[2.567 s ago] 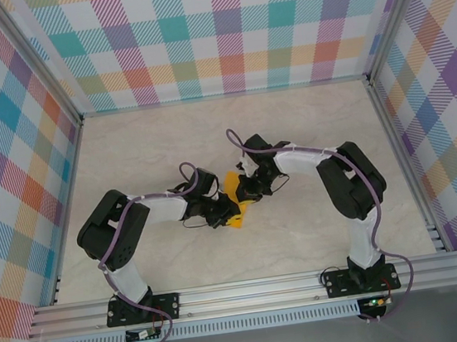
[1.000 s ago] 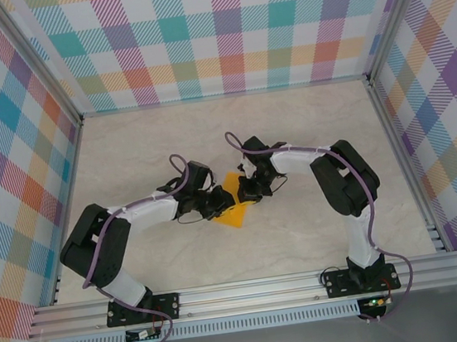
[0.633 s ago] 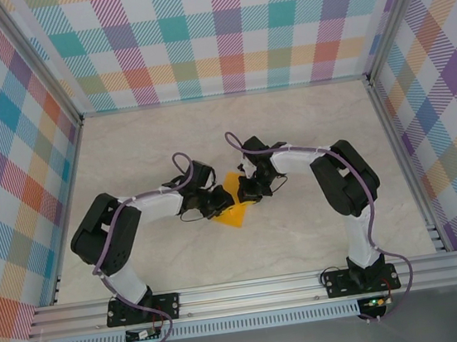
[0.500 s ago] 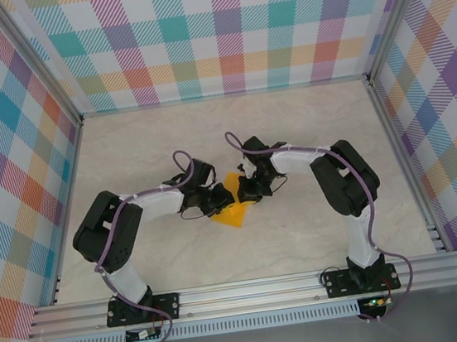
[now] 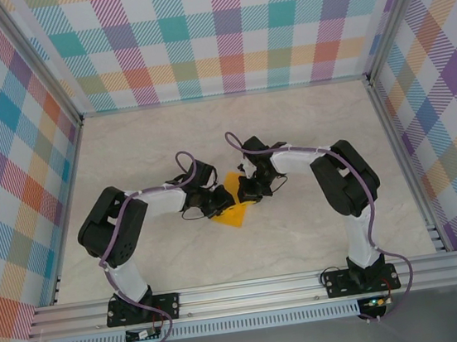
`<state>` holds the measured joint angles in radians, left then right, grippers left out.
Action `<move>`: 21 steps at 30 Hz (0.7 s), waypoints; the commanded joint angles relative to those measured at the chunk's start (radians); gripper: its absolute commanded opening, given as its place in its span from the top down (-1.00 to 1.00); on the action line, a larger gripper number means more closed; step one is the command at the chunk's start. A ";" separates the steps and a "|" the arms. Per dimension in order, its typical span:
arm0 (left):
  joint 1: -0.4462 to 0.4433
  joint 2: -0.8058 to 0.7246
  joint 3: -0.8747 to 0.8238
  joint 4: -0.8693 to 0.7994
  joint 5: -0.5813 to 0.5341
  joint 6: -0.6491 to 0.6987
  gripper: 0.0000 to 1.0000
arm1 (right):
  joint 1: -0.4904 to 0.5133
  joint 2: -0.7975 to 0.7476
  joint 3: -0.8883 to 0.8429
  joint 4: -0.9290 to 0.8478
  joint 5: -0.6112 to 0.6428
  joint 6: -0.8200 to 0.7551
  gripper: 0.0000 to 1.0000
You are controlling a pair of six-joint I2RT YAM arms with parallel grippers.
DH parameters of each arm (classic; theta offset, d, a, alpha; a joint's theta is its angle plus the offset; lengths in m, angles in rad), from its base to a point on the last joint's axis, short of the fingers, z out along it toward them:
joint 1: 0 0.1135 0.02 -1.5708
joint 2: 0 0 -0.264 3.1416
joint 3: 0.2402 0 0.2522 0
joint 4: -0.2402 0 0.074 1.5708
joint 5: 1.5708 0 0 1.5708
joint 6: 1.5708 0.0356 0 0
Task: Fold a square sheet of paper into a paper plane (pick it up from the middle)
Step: Fold the triangle a second time at the center of the table.
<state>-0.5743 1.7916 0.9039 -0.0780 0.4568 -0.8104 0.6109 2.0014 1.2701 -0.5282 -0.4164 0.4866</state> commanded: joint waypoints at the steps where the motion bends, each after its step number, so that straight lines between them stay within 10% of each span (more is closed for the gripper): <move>1: 0.009 0.021 0.024 -0.041 0.017 0.030 0.71 | 0.004 -0.067 0.014 -0.068 0.037 0.006 0.80; 21: 0.010 0.023 0.020 -0.043 0.024 0.032 0.71 | 0.004 -0.020 0.059 -0.092 0.060 -0.020 0.40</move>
<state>-0.5732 1.7966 0.9134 -0.0952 0.4625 -0.7944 0.6109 1.9587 1.2999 -0.6037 -0.3271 0.4850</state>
